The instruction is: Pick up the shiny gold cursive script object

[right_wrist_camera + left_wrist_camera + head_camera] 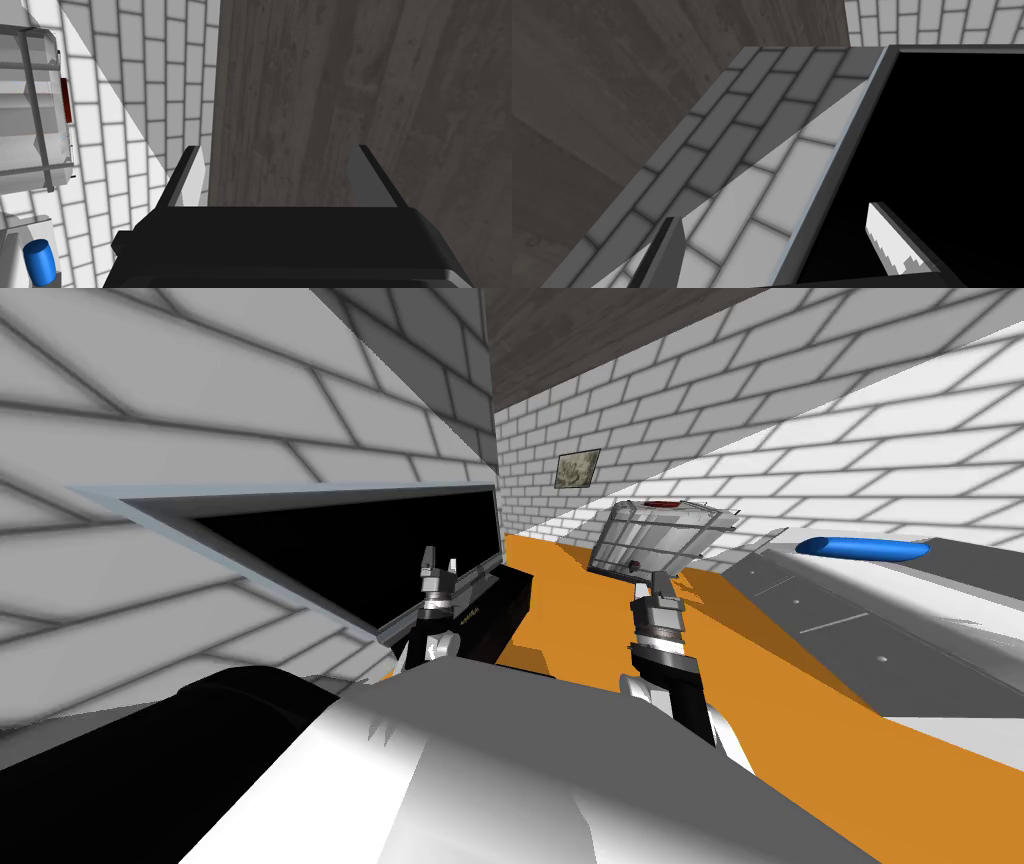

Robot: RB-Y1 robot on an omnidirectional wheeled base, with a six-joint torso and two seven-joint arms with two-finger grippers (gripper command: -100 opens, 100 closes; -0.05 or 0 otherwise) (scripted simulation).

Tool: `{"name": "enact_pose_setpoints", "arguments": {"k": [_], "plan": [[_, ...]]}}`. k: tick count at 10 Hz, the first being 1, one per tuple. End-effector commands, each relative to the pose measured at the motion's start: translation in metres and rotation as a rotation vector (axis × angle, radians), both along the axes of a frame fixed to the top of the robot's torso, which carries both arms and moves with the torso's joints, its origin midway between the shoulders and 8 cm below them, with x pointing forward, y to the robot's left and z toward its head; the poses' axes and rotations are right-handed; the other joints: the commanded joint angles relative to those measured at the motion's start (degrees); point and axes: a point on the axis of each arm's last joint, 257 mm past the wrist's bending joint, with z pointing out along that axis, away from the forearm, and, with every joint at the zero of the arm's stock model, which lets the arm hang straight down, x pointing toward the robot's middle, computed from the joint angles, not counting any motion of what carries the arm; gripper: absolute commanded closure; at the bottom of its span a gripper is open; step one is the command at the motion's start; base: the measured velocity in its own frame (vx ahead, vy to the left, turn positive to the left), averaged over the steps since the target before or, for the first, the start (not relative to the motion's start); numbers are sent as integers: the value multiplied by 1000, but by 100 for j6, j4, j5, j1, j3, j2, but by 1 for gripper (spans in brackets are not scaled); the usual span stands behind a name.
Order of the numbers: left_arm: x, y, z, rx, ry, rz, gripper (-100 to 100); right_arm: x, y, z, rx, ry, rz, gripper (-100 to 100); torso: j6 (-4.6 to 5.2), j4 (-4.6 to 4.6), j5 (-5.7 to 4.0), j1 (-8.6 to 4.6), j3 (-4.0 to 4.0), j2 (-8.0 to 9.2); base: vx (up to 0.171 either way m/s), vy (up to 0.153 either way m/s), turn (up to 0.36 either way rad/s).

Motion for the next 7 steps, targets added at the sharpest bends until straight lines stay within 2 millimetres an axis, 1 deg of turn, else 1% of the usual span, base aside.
{"name": "enact_pose_setpoints", "arguments": {"k": [1, 3, 4, 7], "plan": [[12, 12, -19, -4, 61, 5, -100, 0, 0, 0, 0, 0, 0, 0, 0, 0, 0, 0, 0, 0, 45, -83, -141], [23, 27, -39, -13, 125, 16, -100, 0, 0, 0, 0, 0, 0, 0, 2, -6, -9, -45, -16, -28, 84, -130, -119], [29, 37, -51, -19, 164, 24, -100, 0, 0, 0, 0, 0, 0, 0, 2, -7, -11, -47, -19, -32, 69, -91, -92], [47, 73, -96, -46, 300, 64, -100, 0, 0, 0, 0, 0, 0, 0, 0, -9, -5, -21, -21, -36, 98, -60, -120]]}}
